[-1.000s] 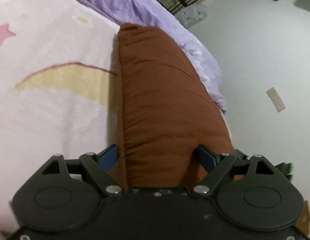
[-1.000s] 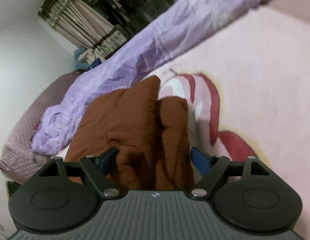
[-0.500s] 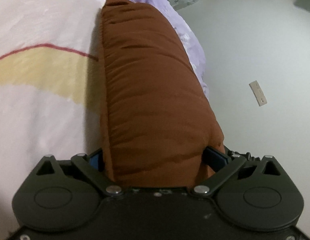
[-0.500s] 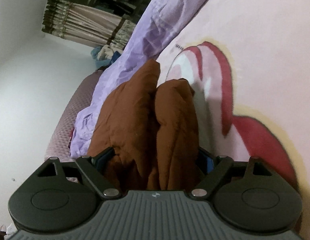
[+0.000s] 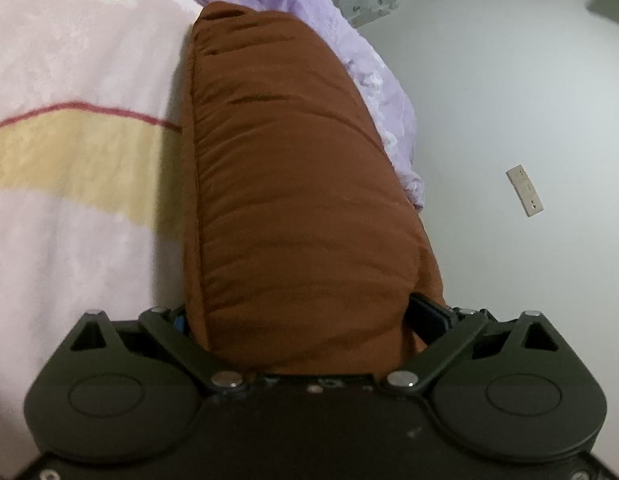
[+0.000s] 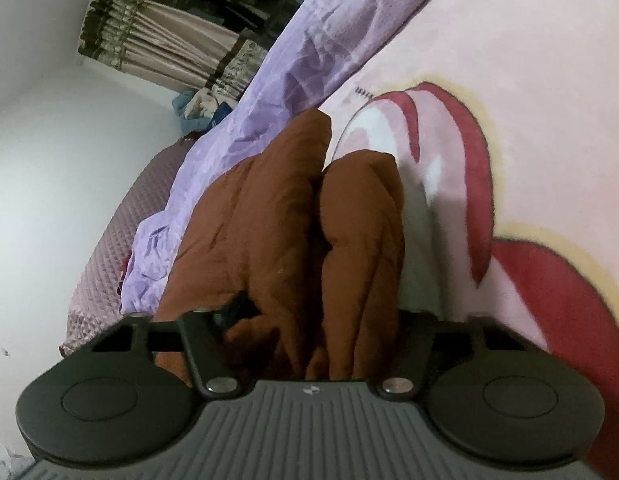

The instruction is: Fold large clothes

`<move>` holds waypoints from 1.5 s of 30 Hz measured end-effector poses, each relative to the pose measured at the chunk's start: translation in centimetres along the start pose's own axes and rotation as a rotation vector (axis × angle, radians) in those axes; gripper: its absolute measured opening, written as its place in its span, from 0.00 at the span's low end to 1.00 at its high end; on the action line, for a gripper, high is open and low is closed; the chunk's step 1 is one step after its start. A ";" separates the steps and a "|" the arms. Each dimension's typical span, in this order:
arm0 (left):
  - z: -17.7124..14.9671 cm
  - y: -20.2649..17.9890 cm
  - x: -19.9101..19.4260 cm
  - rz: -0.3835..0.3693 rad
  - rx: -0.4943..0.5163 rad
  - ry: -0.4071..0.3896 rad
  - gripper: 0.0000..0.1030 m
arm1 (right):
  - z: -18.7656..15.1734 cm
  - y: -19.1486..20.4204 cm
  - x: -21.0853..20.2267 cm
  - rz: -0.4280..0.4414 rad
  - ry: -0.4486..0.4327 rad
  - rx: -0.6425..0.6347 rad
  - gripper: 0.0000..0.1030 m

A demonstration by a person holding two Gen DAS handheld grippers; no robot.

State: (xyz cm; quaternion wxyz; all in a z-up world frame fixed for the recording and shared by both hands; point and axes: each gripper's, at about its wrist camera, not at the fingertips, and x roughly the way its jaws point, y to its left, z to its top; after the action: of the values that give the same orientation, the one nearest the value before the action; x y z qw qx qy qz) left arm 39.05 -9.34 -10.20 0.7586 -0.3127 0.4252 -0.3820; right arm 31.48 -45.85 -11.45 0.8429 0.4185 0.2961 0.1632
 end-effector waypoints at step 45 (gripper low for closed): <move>5.2 11.7 -17.7 0.086 0.102 -0.105 0.92 | -5.6 10.7 14.1 0.048 0.024 -0.060 0.76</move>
State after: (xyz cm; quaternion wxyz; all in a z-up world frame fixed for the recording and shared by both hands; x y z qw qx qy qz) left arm 41.18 12.38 -10.03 0.8105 -0.2748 0.3779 -0.3531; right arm 38.51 -28.70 -10.69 0.8474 0.3980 0.2909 0.1973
